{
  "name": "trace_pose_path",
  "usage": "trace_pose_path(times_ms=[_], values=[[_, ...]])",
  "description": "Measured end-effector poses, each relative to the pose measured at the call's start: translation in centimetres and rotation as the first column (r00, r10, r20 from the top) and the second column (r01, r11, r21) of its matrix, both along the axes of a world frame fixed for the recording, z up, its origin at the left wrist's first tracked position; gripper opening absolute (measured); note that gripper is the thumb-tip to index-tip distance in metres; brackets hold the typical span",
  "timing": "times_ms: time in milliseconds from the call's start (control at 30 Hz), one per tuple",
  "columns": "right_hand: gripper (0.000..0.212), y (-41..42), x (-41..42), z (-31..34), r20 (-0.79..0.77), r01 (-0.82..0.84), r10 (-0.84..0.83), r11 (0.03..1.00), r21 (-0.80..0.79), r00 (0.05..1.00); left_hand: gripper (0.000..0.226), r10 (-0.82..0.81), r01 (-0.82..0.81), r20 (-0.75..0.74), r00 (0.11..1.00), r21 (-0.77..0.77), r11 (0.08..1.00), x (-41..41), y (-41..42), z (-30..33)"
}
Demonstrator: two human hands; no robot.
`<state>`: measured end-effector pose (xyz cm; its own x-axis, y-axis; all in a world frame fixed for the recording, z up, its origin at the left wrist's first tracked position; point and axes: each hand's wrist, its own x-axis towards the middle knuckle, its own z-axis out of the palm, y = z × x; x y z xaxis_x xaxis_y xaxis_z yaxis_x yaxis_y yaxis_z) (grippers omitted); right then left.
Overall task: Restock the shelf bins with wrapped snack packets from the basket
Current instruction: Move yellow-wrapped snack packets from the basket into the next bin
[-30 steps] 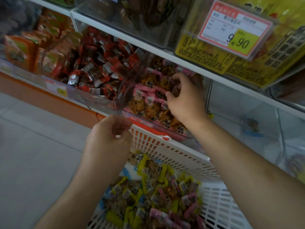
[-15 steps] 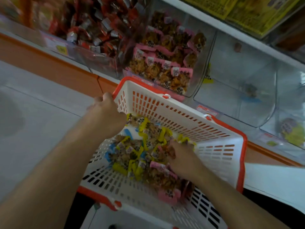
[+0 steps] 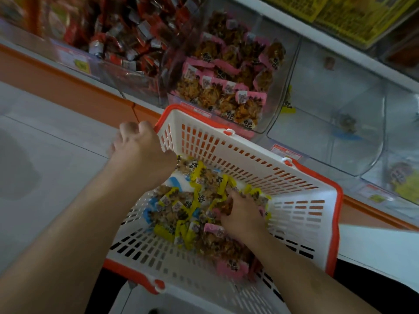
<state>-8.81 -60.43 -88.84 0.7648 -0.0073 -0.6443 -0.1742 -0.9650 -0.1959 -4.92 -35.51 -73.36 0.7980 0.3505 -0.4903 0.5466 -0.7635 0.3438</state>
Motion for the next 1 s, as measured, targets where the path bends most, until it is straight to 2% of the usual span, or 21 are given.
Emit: trace_pose_path(times_ms=[67,133,200,233,300,367,400,433,500,567,667,733,800,867,933,1000], values=[[0.029,-0.3,0.6,1.4,0.033,0.09,-0.095,0.988,0.123,0.995,0.055,0.043,-0.041,0.196,0.98,-0.015,0.999,0.2,-0.3,0.5],[0.014,-0.3,1.3,3.5,0.004,0.175,-0.181,0.955,0.238,0.984,0.044,0.061,-0.043,0.37,0.927,-0.058,0.997,0.3,-0.7,0.7],[0.011,0.1,2.0,5.6,0.004,0.196,-0.208,0.929,0.315,0.978,0.03,0.04,0.02,0.427,0.903,-0.135,0.991,0.3,-1.6,0.7],[0.011,0.3,2.3,6.8,0.011,0.204,-0.223,0.91,0.36,0.975,0.026,0.014,0.065,0.41,0.912,-0.179,0.982,0.3,-2.2,0.7],[0.02,1.0,2.8,9.4,0.033,0.19,-0.229,0.874,0.448,0.973,0.026,-0.054,0.134,0.273,0.96,-0.281,0.95,0.0,-3.6,0.5],[0.03,1.2,2.9,12.2,0.096,0.1,-0.179,0.835,0.541,0.979,0.046,-0.137,0.158,0.08,0.987,-0.39,0.907,-0.4,-4.7,0.0],[0.032,1.3,2.9,13.5,0.129,0.048,-0.151,0.811,0.583,0.98,0.048,-0.162,0.151,0.012,0.987,-0.446,0.882,-0.5,-5.1,0.0],[0.033,1.3,2.9,14.7,0.159,0.01,-0.134,0.794,0.608,0.978,0.041,-0.162,0.137,-0.006,0.987,-0.5,0.855,-0.5,-5.3,-0.3],[0.034,1.0,3.1,16.1,0.235,-0.044,-0.137,0.774,0.632,0.962,0.02,-0.09,0.103,0.052,0.995,-0.611,0.785,-0.3,-5.2,-0.3],[0.03,0.5,3.7,16.4,0.269,-0.053,-0.162,0.763,0.644,0.95,0.015,-0.012,0.088,0.114,0.993,-0.689,0.72,0.1,-4.7,0.0],[0.015,0.0,5.1,16.3,0.182,0.038,-0.258,0.665,0.746,0.949,0.015,0.011,0.097,0.141,0.99,-0.733,0.673,0.4,-4.1,0.3],[0.012,-0.2,6.0,16.2,0.13,0.073,-0.287,0.601,0.796,0.949,0.018,0.065,0.052,0.118,0.991,-0.778,0.627,0.5,-4.1,0.1],[0.016,-0.3,6.7,16.3,0.089,0.104,-0.322,0.535,0.838,0.942,0.014,0.203,-0.041,0.081,0.976,-0.844,0.535,0.8,-4.4,0.0],[0.02,-0.6,7.4,16.4,0.054,0.128,-0.352,0.472,0.872,0.934,0.023,0.327,-0.133,0.015,0.945,-0.895,0.425,1.2,-5.0,0.3],[0.022,-1.0,7.9,16.4,0.039,0.135,-0.358,0.447,0.885,0.933,0.032,0.372,-0.151,-0.019,0.928,-0.932,0.33,1.6,-5.4,0.7],[0.024,-1.5,8.3,16.4,0.009,0.156,-0.365,0.42,0.894,0.931,0.035,0.383,-0.14,-0.019,0.923,-0.946,0.291,1.9,-5.6,1.0]])
